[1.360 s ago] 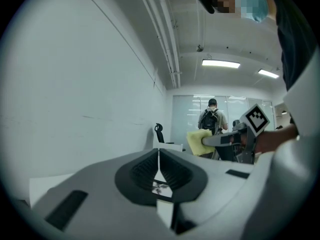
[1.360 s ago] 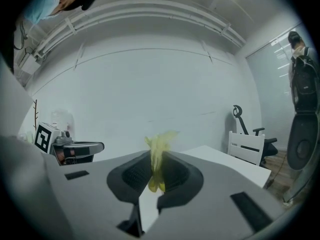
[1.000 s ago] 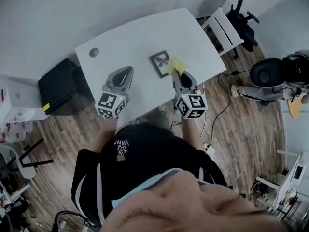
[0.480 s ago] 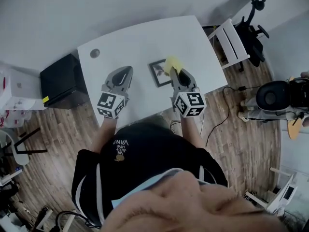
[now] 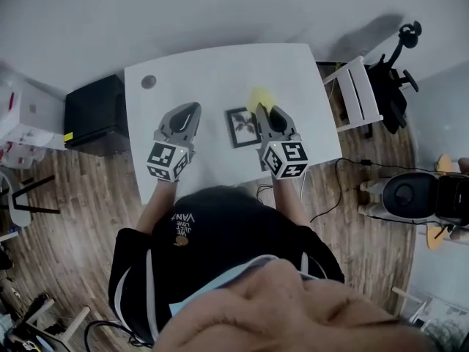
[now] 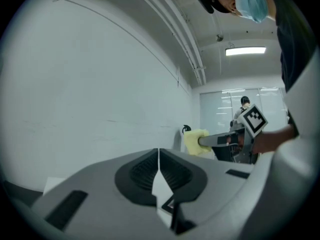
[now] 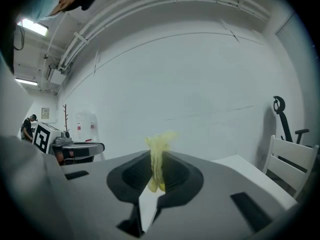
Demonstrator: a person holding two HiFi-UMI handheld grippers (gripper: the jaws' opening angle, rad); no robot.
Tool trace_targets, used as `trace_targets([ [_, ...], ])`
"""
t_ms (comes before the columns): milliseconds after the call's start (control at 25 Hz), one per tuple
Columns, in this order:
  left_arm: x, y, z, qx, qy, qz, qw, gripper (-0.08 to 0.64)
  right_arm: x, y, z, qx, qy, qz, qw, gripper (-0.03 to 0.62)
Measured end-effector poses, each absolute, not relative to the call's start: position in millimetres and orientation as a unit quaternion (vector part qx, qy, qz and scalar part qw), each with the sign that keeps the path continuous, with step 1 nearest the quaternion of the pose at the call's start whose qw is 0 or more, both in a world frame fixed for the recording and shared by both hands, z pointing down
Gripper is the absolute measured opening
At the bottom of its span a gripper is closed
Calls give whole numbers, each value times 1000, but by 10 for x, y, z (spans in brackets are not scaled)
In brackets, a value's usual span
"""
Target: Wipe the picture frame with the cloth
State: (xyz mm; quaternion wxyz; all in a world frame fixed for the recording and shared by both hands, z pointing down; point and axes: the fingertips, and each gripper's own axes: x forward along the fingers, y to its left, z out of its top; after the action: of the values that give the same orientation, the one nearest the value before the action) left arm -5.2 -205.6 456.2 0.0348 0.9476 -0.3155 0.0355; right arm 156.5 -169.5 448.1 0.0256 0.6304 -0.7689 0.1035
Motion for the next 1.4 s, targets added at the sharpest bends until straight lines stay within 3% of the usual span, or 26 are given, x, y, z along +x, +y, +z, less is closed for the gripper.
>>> trace_targets([
  [1000, -174, -2250, 4694, 910, -409, 53, 46, 20, 1502, -2437, 4946, 546, -823, 146, 48, 38],
  [1400, -199, -2215, 4726, 903, -424, 56, 46, 20, 1474, -2456, 5527, 527, -822, 194, 95, 38],
])
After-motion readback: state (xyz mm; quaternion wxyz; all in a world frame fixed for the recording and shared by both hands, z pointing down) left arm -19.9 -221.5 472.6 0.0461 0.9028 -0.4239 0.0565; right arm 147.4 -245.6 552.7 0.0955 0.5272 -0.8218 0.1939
